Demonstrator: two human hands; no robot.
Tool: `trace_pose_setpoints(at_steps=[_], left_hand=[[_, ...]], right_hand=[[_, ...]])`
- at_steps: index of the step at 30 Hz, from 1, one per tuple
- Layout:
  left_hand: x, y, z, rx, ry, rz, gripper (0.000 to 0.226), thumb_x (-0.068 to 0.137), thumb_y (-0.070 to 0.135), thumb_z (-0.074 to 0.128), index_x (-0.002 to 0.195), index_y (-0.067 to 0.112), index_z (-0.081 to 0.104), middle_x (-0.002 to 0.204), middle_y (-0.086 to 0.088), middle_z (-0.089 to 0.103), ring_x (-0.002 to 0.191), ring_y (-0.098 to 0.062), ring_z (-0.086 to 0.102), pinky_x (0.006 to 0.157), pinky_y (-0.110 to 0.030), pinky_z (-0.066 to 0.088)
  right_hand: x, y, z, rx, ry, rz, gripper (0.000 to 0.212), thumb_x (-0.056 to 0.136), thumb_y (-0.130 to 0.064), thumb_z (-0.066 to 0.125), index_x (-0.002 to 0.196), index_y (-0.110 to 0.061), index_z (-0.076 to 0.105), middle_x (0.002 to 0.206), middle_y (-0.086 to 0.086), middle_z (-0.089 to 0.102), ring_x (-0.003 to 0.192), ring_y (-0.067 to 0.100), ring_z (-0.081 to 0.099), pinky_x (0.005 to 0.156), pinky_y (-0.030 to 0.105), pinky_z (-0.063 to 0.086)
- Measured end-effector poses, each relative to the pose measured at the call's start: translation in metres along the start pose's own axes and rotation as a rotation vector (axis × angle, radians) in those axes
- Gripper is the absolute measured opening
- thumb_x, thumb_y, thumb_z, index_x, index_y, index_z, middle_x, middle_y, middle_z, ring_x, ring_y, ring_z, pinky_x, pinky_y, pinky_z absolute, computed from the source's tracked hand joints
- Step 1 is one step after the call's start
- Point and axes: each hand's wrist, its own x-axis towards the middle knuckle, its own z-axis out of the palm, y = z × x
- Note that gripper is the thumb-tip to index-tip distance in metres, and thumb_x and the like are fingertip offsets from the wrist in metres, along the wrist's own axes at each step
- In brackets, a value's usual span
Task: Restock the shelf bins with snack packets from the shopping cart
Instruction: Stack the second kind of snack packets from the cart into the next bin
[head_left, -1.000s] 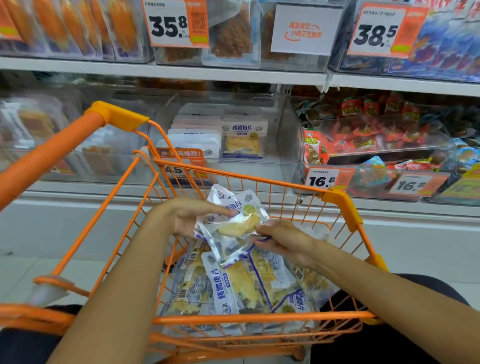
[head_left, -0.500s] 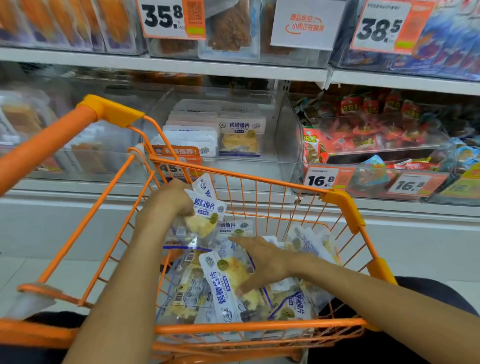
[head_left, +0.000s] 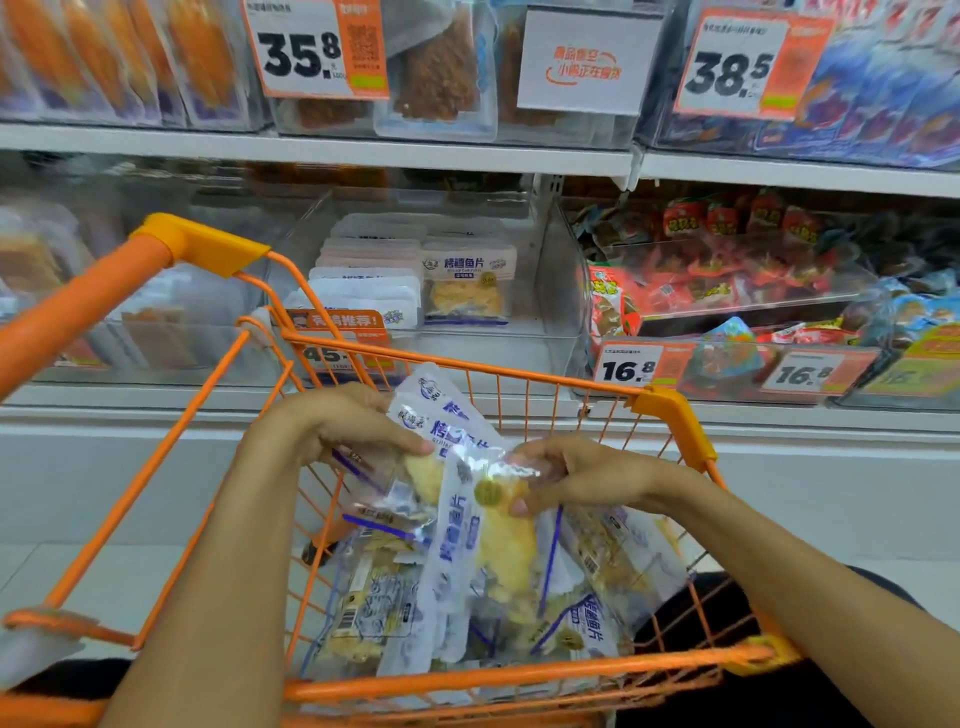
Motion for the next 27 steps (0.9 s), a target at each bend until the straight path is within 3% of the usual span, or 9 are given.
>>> trace_pose_setpoints(at_steps=[2, 4, 7, 9, 13, 15, 18, 21, 27], left_hand=[[0.001, 0.001, 0.004, -0.07, -0.042, -0.009, 0.026, 0.072, 0.033, 0.079, 0.082, 0.012, 0.068, 0.061, 0.0, 0.065, 0.048, -0.011, 0.059, 0.054, -0.023, 0.05], [0.003, -0.001, 0.008, -0.121, -0.025, -0.061, 0.034, 0.077, 0.039, 0.073, 0.091, 0.009, 0.066, 0.07, -0.003, 0.063, 0.049, -0.009, 0.054, 0.04, -0.019, 0.044], [0.009, -0.009, 0.01, -0.184, 0.027, -0.122, 0.058, 0.075, 0.052, 0.068, 0.115, 0.012, 0.06, 0.099, -0.002, 0.061, 0.066, -0.01, 0.058, 0.051, -0.02, 0.05], [0.012, -0.012, 0.009, -0.236, -0.028, -0.119, 0.058, 0.075, 0.055, 0.064, 0.114, 0.012, 0.061, 0.089, -0.001, 0.063, 0.065, -0.012, 0.062, 0.063, -0.023, 0.053], [0.007, -0.012, 0.01, -0.287, -0.148, -0.085, 0.052, 0.088, 0.048, 0.052, 0.121, 0.009, 0.063, 0.12, -0.014, 0.066, 0.116, -0.029, 0.059, 0.107, -0.047, 0.041], [0.006, -0.011, 0.011, -0.303, -0.195, -0.082, 0.048, 0.084, 0.047, 0.054, 0.115, 0.011, 0.066, 0.116, -0.01, 0.069, 0.105, -0.023, 0.063, 0.103, -0.043, 0.046], [0.01, -0.009, 0.017, -0.301, -0.202, -0.096, 0.033, 0.095, 0.041, 0.045, 0.102, 0.016, 0.066, 0.087, 0.003, 0.072, 0.067, -0.013, 0.059, 0.065, -0.026, 0.055], [0.016, -0.01, 0.02, -0.392, -0.167, -0.073, 0.044, 0.097, 0.046, 0.036, 0.106, 0.013, 0.064, 0.11, -0.009, 0.069, 0.089, -0.022, 0.066, 0.085, -0.038, 0.054], [0.023, 0.001, 0.03, -0.479, -0.186, -0.014, 0.083, 0.083, 0.076, 0.025, 0.142, 0.02, 0.04, 0.129, -0.016, 0.06, 0.106, -0.036, 0.065, 0.085, -0.051, 0.055]], right_hand=[[-0.001, 0.002, -0.001, 0.137, 0.102, 0.007, 0.015, 0.086, -0.006, 0.069, 0.095, -0.015, 0.063, 0.098, 0.009, 0.069, 0.089, 0.016, 0.067, 0.087, 0.027, 0.051], [0.002, 0.004, 0.002, 0.307, 0.212, 0.084, 0.017, 0.086, -0.006, 0.068, 0.085, -0.019, 0.057, 0.089, 0.005, 0.067, 0.075, 0.012, 0.064, 0.074, 0.022, 0.05], [0.004, 0.007, 0.011, 0.471, 0.284, 0.246, 0.009, 0.088, -0.006, 0.064, 0.089, -0.014, 0.06, 0.091, 0.005, 0.066, 0.076, 0.013, 0.062, 0.066, 0.023, 0.05], [0.003, 0.007, 0.017, 0.559, 0.252, 0.324, 0.006, 0.088, -0.009, 0.064, 0.095, -0.01, 0.064, 0.097, 0.006, 0.066, 0.085, 0.018, 0.064, 0.068, 0.029, 0.053], [0.003, 0.005, 0.022, 0.716, 0.226, 0.365, 0.017, 0.082, -0.018, 0.073, 0.097, -0.013, 0.065, 0.12, 0.011, 0.062, 0.111, 0.028, 0.062, 0.095, 0.043, 0.052], [0.004, 0.002, 0.024, 0.729, 0.2, 0.326, 0.019, 0.082, -0.027, 0.071, 0.096, -0.017, 0.065, 0.125, 0.007, 0.058, 0.111, 0.024, 0.061, 0.093, 0.039, 0.05], [0.002, -0.001, 0.026, 0.76, 0.172, 0.274, 0.019, 0.078, -0.034, 0.071, 0.091, -0.02, 0.067, 0.12, 0.005, 0.054, 0.099, 0.019, 0.061, 0.093, 0.036, 0.047], [-0.002, -0.005, 0.026, 0.76, 0.115, 0.299, 0.015, 0.083, -0.031, 0.067, 0.091, -0.019, 0.064, 0.111, 0.003, 0.06, 0.094, 0.018, 0.062, 0.094, 0.044, 0.048], [-0.012, -0.009, 0.024, 0.832, 0.145, 0.372, 0.032, 0.084, -0.032, 0.069, 0.11, -0.016, 0.059, 0.119, 0.009, 0.059, 0.1, 0.024, 0.062, 0.095, 0.058, 0.046]])
